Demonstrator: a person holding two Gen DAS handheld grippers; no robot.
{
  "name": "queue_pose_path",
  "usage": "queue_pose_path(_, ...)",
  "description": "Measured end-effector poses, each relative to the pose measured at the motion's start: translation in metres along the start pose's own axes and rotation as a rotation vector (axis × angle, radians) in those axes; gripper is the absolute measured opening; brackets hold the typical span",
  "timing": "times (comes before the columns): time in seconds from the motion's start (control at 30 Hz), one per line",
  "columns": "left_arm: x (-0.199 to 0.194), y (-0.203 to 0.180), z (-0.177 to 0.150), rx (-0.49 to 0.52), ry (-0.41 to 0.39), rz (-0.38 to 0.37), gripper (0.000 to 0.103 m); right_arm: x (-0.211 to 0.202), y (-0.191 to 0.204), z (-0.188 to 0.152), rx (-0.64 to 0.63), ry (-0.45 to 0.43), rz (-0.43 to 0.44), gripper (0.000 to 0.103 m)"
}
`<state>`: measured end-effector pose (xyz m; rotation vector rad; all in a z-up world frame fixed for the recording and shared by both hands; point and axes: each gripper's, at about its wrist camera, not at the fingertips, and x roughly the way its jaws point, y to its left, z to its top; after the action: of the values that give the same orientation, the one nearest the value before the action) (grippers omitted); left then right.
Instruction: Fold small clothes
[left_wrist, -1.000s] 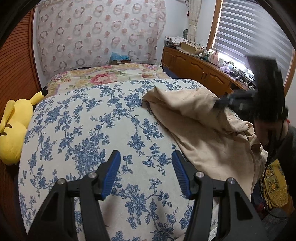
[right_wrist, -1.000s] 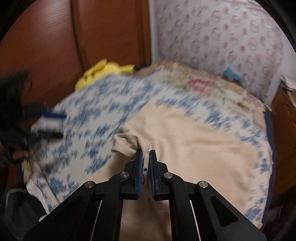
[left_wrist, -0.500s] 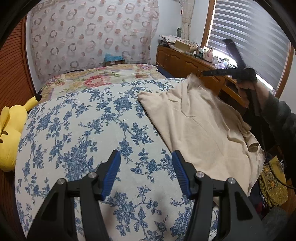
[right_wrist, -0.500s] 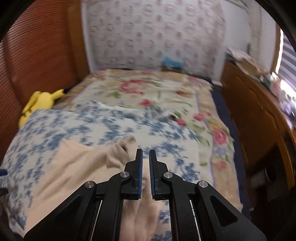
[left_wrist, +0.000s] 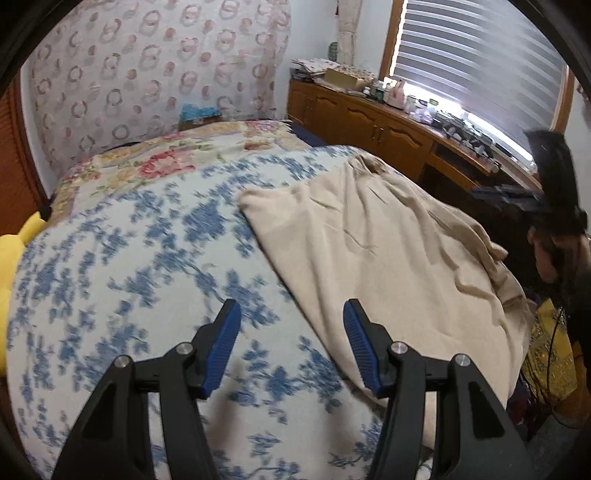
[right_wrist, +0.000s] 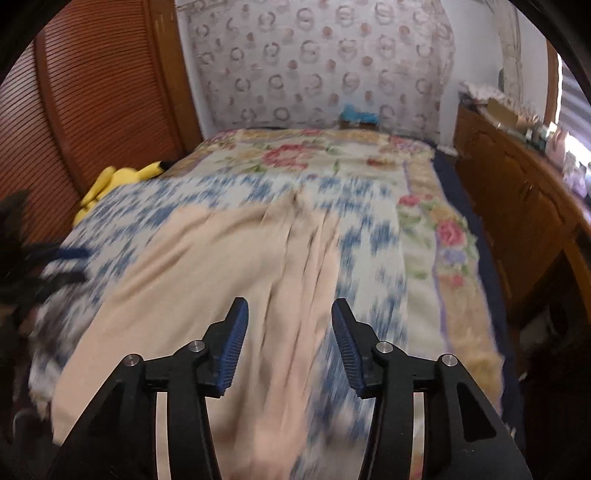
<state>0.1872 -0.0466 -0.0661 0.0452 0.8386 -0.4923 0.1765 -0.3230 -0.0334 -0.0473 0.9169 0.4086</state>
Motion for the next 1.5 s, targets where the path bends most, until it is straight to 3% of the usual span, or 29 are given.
queue_pose_path(0.17, 0.007, -0.002, -0.018, -0.020, 0.036, 0.004, 0.057, -0.015, 0.004, -0.052, 0.033, 0.044, 0.012, 0.055)
queue_pose_path(0.47, 0.002, -0.031, -0.047, 0.029, 0.102, -0.002, 0.057, -0.021, 0.008, -0.090, 0.107, 0.071, 0.057, 0.055)
queue_pose_path(0.73, -0.015, -0.064, -0.064, 0.033, 0.101, -0.087, 0.057, -0.018, 0.007, -0.100, 0.137, 0.100, 0.058, 0.055)
queue_pose_path(1.5, -0.038, -0.099, -0.105, -0.069, 0.098, -0.158, 0.057, -0.019, 0.027, -0.106, 0.136, 0.112, 0.146, 0.055)
